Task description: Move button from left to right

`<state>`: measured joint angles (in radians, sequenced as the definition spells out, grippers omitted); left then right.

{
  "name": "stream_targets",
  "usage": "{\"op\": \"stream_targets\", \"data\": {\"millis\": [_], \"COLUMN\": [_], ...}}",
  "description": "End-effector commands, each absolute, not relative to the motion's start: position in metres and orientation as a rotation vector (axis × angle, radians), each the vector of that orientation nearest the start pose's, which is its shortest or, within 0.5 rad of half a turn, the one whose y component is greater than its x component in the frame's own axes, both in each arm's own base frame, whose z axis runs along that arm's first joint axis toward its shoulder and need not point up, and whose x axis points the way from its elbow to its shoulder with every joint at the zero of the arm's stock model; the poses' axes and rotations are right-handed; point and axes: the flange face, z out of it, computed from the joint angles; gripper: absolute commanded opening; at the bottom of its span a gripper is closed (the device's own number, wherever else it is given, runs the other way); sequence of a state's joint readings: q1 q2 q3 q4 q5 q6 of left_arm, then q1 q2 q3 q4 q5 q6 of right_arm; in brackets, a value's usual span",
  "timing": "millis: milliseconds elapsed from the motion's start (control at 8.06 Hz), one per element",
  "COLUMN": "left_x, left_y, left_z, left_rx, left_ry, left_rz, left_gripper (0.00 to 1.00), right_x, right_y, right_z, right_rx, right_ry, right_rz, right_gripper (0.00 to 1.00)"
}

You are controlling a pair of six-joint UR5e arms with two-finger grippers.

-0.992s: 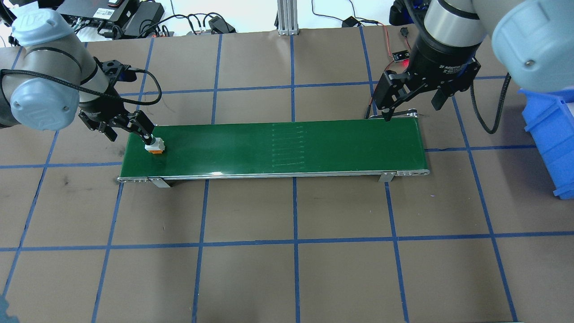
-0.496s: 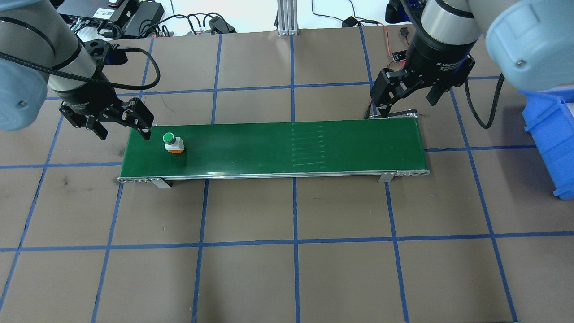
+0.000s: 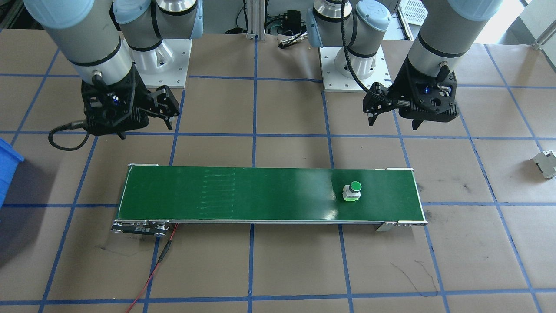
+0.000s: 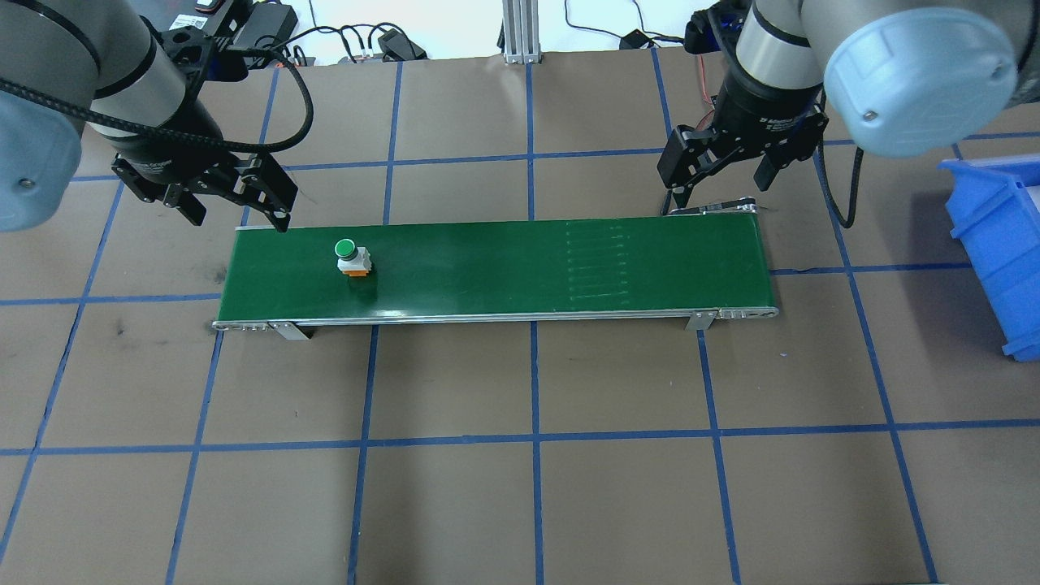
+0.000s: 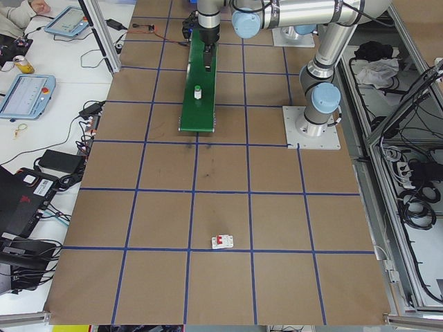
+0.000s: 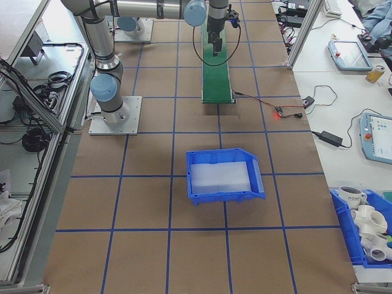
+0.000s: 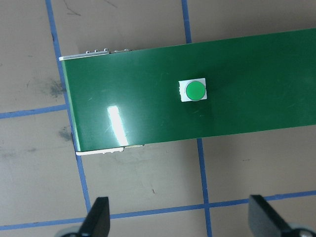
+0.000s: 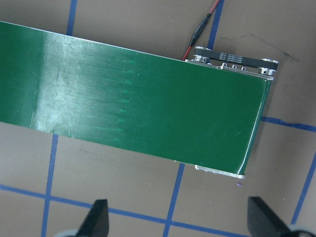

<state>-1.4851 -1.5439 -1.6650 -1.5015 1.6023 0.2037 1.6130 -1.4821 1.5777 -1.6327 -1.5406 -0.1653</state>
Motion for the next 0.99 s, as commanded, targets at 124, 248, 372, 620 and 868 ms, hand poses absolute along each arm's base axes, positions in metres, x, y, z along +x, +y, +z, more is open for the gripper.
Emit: {"op": "stream_targets", "data": {"millis": [124, 248, 372, 620, 868], "left_x": [-0.086, -0.086, -0.086, -0.086, -0.088], "left_y": [-0.488, -0.491, -0.491, -0.491, -0.492], "left_z": [0.459, 0.454, 0.456, 0.453, 0.454], "left_rx": [0.190, 0.191, 0.190, 0.189, 0.173], "left_ry": [3.041, 3.043, 3.042, 3.052, 3.062], "left_rz": [0.037, 0.055, 0.046, 0.049, 0.037], "left_gripper": [1.00, 1.00, 1.00, 1.00, 1.00], "right_x": [0.161, 0.165, 0.178, 0.228, 0.230], "right_y": [-0.568, -0.572, -0.569, -0.555, -0.559], "right_z": [0.352, 0.340, 0.341, 0.336, 0.338], "right_rx": [-0.011, 0.017, 0.060, 0.137, 0.132], "right_ry": [3.109, 3.096, 3.045, 3.020, 3.011], "right_rz": [0.150, 0.142, 0.108, 0.107, 0.042], "right_gripper": [1.00, 1.00, 1.00, 1.00, 1.00]}}
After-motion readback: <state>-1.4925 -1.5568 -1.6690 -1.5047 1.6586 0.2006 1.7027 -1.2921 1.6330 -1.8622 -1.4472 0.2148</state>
